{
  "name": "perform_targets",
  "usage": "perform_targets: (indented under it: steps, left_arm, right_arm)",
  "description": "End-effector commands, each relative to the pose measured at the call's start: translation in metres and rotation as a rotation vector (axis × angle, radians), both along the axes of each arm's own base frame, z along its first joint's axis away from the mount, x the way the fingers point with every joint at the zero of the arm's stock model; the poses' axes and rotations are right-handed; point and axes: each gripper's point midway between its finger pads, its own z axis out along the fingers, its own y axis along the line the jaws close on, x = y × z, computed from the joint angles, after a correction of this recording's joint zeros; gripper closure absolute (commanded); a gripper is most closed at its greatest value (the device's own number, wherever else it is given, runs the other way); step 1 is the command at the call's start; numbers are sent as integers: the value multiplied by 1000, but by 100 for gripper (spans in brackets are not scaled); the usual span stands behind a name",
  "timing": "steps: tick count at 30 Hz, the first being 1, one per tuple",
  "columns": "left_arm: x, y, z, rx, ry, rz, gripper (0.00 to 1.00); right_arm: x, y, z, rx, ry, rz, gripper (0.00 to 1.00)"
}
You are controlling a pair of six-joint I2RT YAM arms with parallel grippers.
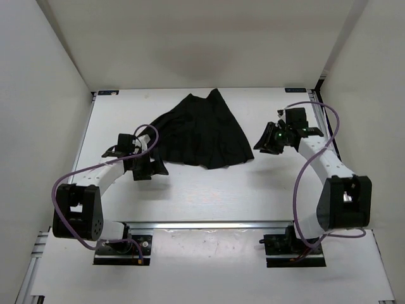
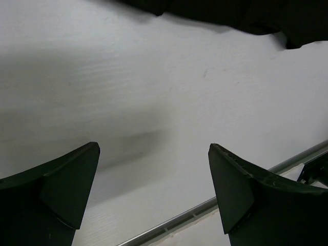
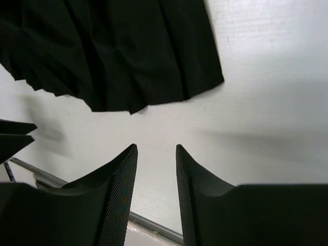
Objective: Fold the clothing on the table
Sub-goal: Flatten the skirt out
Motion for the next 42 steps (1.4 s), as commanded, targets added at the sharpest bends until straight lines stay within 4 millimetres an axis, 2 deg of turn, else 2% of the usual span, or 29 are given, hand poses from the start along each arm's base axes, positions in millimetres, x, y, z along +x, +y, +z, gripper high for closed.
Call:
perform_targets:
  steps: [1,2,4,5,6,7,9,10,12,13,14,16,17,18,19,21,25,26,28,29,30,31,32,34,35,36,37,39,42]
  left_arm:
    - [26,-3,22,0,-98,-32,1]
    - [34,-6,27,-27,-116,-35,1]
    - [57,-3,38,-53,-146,5,1]
    - [73,-2,46,-63,-182,12,2]
    - [94,-2,62,-74,-241,29,1]
    - [103,-1,61,-78,-250,35,2]
    - [142,4,84,-73,-334,60,2]
    - [152,5,73,-56,-318,59,1]
    - [184,12,69,19,-351,60,1]
    - [198,12,78,58,-387,43,1]
    - [204,14,65,119,-374,33,1]
    - [220,16,63,210,-388,13,1]
    - [222,11,53,241,-379,-22,2]
    - [228,17,37,328,-356,-19,1]
    - [231,16,37,368,-365,-28,1]
    - [231,18,17,438,-336,-55,1]
    - [230,2,4,496,-347,-188,2]
    - [230,4,2,507,-345,-206,5]
    - [234,-6,10,424,-369,-224,23]
    - [237,-5,13,378,-368,-209,36]
    - [240,-3,17,364,-371,-181,38]
    - [243,-2,16,361,-369,-175,44]
    - [244,2,14,369,-360,-166,61]
    - [246,10,10,385,-348,-150,76]
    - [247,11,10,392,-353,-139,88]
    - [244,9,5,393,-345,-145,92]
    - [241,5,-1,391,-337,-157,100]
    - [234,4,-5,404,-313,-166,100]
    - [224,-11,10,379,-303,-164,100]
  right_arm:
    - [16,2,-3,-68,9,56,58]
    - [23,0,2,-87,0,63,56]
    - [38,1,-7,-108,43,73,56]
    - [48,3,4,-109,22,89,56]
    - [52,5,-6,-108,55,98,56]
    - [61,10,-1,-97,55,108,57]
    - [76,19,11,-82,31,127,57]
    - [74,26,10,-76,38,148,56]
    - [75,40,11,-67,26,187,57]
    - [70,48,17,-66,16,209,56]
    - [67,54,16,-75,12,227,57]
    - [62,54,12,-85,32,229,57]
    - [56,56,12,-77,42,238,57]
    - [46,56,3,-83,82,240,57]
    - [45,56,8,-75,68,232,58]
    - [37,51,4,-73,90,223,58]
    - [33,41,5,-60,90,178,58]
    - [34,37,4,-60,93,160,58]
    - [35,34,6,-61,92,147,59]
    - [36,32,7,-63,82,145,59]
    - [37,30,7,-55,84,132,59]
    - [37,30,6,-54,83,136,59]
    - [36,31,3,-55,95,136,59]
    - [35,32,4,-53,99,139,59]
    - [37,33,5,-50,91,140,59]
    - [37,34,4,-56,93,145,59]
    - [39,34,2,-58,99,144,59]
    - [40,35,4,-57,99,148,60]
    - [48,36,14,-50,74,149,61]
